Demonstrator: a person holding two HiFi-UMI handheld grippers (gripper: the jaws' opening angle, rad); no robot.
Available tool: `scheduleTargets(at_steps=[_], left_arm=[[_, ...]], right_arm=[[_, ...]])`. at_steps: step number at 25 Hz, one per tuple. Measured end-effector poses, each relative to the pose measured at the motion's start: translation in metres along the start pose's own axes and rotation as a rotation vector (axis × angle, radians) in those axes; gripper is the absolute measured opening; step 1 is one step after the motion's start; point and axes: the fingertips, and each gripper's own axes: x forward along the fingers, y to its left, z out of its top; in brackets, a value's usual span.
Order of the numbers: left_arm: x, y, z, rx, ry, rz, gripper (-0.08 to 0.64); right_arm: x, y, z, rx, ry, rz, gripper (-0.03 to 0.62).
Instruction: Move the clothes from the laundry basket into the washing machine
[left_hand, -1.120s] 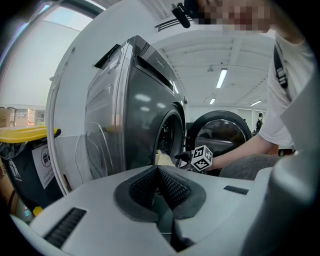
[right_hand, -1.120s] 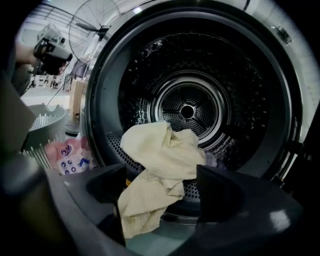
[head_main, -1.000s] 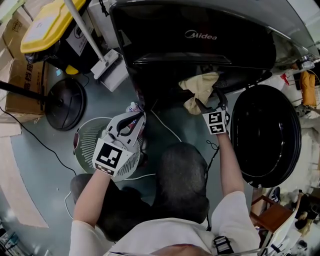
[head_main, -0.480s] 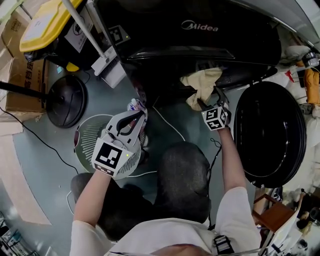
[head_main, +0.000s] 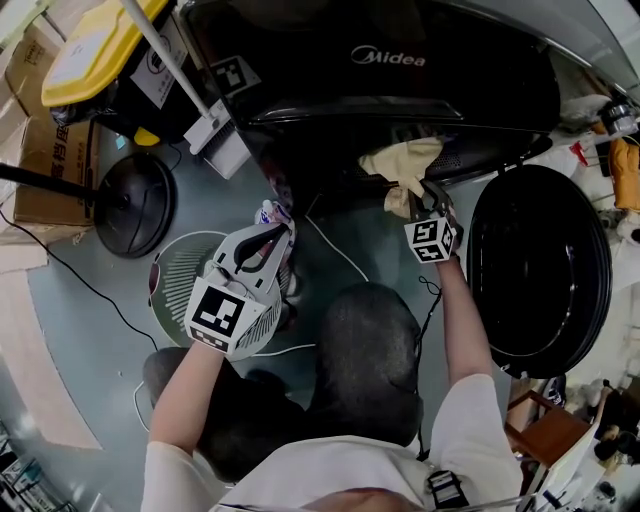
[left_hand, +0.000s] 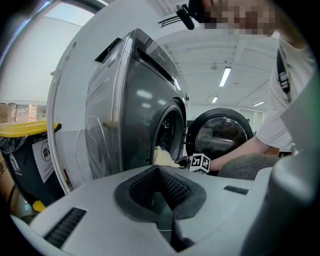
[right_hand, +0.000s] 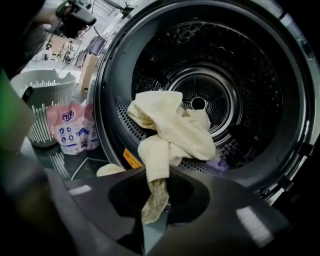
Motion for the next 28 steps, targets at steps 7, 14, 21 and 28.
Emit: scheduleTargets(at_steps=[7, 14, 21, 28], left_arm=[[-0.001, 0.006, 0.000, 0.004, -0.006, 0.012, 0.006], [-0.002, 0.006, 0.006, 0.007, -0.014, 0.012, 0.006], [-0.005, 0.011, 0.007, 0.011, -0.017, 0.015, 0.006], [-0.007, 0.013, 0.003, 0.014, -0.006, 0.017, 0.006]], right_arm=[[-0.004, -0.005, 0.035, -0.005, -0.084, -0.008, 0.058], [0.003, -0.022, 0.077, 0.035, -0.155, -0.041, 0.058], [0.014, -0.047, 0.110, 0.064, -0.204, -0.087, 0.057], [0.033, -0.072, 0.129, 0.128, -0.239, -0.141, 0.057]])
